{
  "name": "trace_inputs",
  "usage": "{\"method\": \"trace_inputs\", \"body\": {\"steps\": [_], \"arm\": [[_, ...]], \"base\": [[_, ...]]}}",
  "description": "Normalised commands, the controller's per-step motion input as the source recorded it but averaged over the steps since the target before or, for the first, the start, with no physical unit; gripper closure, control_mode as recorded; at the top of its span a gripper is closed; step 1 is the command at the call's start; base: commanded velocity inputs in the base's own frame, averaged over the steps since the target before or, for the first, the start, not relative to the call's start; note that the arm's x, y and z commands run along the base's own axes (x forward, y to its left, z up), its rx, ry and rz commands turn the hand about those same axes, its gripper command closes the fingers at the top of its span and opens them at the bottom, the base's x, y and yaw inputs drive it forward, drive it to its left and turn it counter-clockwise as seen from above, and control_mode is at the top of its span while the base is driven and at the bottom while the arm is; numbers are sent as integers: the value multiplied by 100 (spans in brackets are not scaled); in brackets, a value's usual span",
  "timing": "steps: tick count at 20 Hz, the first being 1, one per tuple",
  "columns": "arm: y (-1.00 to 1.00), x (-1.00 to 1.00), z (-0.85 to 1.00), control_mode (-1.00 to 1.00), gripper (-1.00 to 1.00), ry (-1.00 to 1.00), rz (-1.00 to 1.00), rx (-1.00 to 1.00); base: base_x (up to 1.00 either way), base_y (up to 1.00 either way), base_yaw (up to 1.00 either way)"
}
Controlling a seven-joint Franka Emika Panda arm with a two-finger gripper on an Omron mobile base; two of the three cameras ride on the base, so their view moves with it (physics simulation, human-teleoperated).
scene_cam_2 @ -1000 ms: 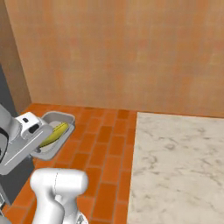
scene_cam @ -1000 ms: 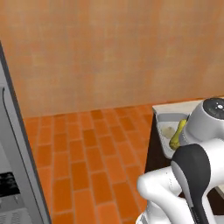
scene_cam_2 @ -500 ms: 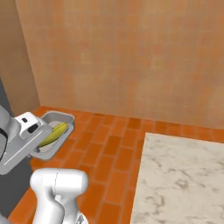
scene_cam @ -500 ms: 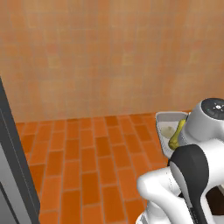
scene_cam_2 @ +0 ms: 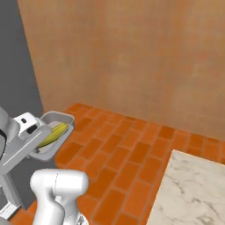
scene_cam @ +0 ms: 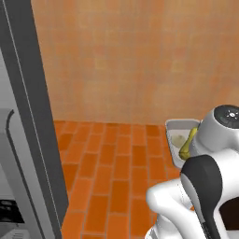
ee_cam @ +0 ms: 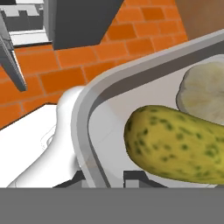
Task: Take the meat container that has the shrimp and place it on the second highest rack of the freezer. Then take the vegetable container that has the cucumber and garlic and place it on the highest rack of the freezer.
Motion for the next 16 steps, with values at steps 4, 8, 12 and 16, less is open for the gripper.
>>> {"method": "trace_inputs", "body": {"steps": [4, 8, 12, 16], "arm": [[0, 0, 0, 100, 100, 0, 0, 0], [0, 0, 0, 100, 100, 0, 0, 0], [0, 0, 0, 100, 100, 0, 0, 0], [0, 0, 0, 100, 100, 0, 0, 0]], "base": [[95, -19, 22], [87, -10, 23], [70, 0, 35], [53, 0, 45]]}}
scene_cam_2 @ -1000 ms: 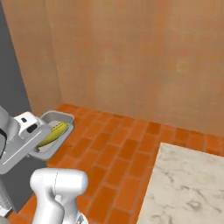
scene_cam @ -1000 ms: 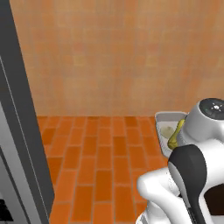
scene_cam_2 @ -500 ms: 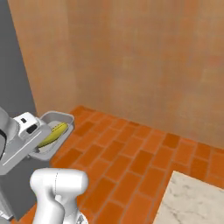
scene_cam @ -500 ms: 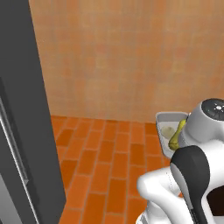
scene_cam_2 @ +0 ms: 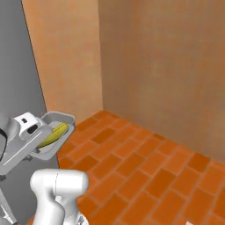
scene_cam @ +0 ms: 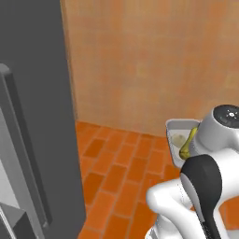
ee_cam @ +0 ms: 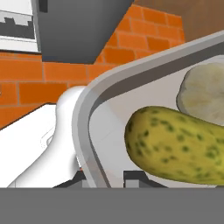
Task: Take the meat container that has the shrimp and place it on the second highest rack of the freezer. Then take the vegetable container that has the cucumber and garlic and place it on the highest rack of the freezer.
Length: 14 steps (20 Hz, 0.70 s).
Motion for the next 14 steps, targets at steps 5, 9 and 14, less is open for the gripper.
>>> {"method": "trace_inputs", "body": {"steps": [5, 9, 14], "arm": [[0, 0, 0, 100, 100, 0, 0, 0], [0, 0, 0, 100, 100, 0, 0, 0], [0, 0, 0, 100, 100, 0, 0, 0]], "base": [[58, 0, 51], [51, -10, 52], [34, -14, 52]]}}
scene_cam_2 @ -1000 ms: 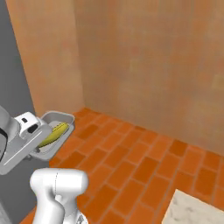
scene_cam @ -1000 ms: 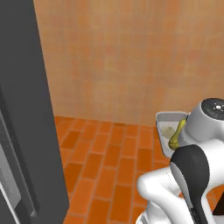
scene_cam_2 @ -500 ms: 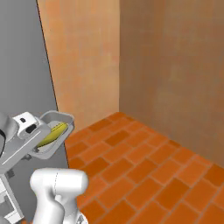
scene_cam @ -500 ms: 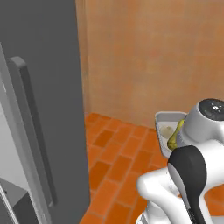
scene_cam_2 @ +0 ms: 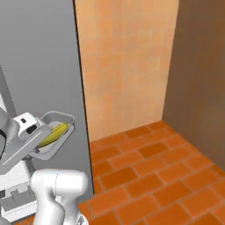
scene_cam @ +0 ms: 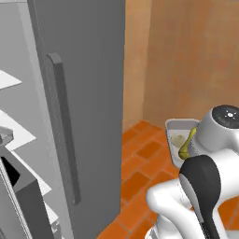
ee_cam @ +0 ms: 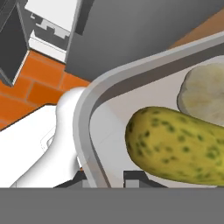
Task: Take the meat container that has the shrimp and place it on the second highest rack of the freezer. Then take the vegetable container that has the cucumber and garlic and place it on the highest rack of the freezer.
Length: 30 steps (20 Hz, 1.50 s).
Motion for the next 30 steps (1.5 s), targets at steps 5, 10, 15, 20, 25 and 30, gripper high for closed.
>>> {"method": "trace_inputs", "body": {"steps": [5, 10, 15, 20, 25, 30], "arm": [[0, 0, 0, 100, 100, 0, 0, 0], [0, 0, 0, 100, 100, 0, 0, 0], [0, 0, 0, 100, 100, 0, 0, 0], [0, 0, 0, 100, 100, 0, 0, 0], [0, 0, 0, 100, 100, 0, 0, 0], [0, 0, 0, 100, 100, 0, 0, 0]], "base": [[8, -17, 50], [23, -21, 50], [37, -33, 48], [43, -31, 46], [53, -16, 45], [53, -15, 42]]}}
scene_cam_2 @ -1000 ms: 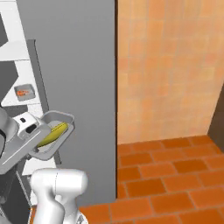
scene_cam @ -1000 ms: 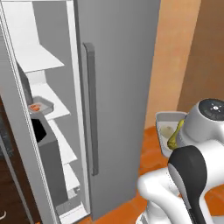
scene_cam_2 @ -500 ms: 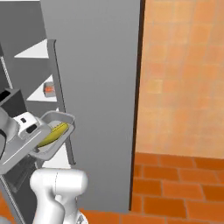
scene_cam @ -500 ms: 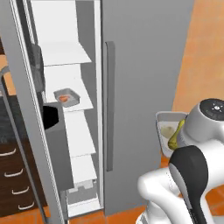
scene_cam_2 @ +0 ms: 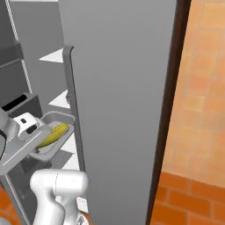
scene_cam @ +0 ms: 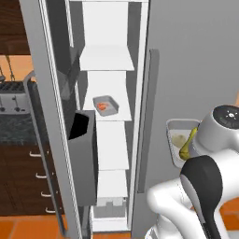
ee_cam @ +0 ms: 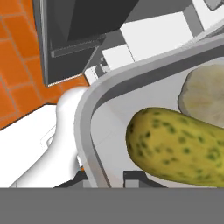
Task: Take the meat container that has the shrimp and place it on the second highest rack of the freezer. Then take the vegetable container that has the cucumber and garlic and place it on the highest rack of the freezer.
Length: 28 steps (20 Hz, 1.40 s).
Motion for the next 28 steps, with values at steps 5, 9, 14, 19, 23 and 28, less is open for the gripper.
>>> {"method": "trace_inputs", "body": {"steps": [5, 9, 14, 19, 23, 28], "arm": [[0, 0, 0, 100, 100, 0, 0, 0], [0, 0, 0, 100, 100, 0, 0, 0], [0, 0, 0, 100, 100, 0, 0, 0], [0, 0, 0, 100, 100, 0, 0, 0], [0, 0, 0, 100, 100, 0, 0, 0], [1, 4, 9, -100, 100, -2, -2, 0]], "base": [[42, -9, 41], [34, -1, 42], [49, -5, 31], [41, 6, -7], [49, 11, -11], [39, 7, -7]]}}
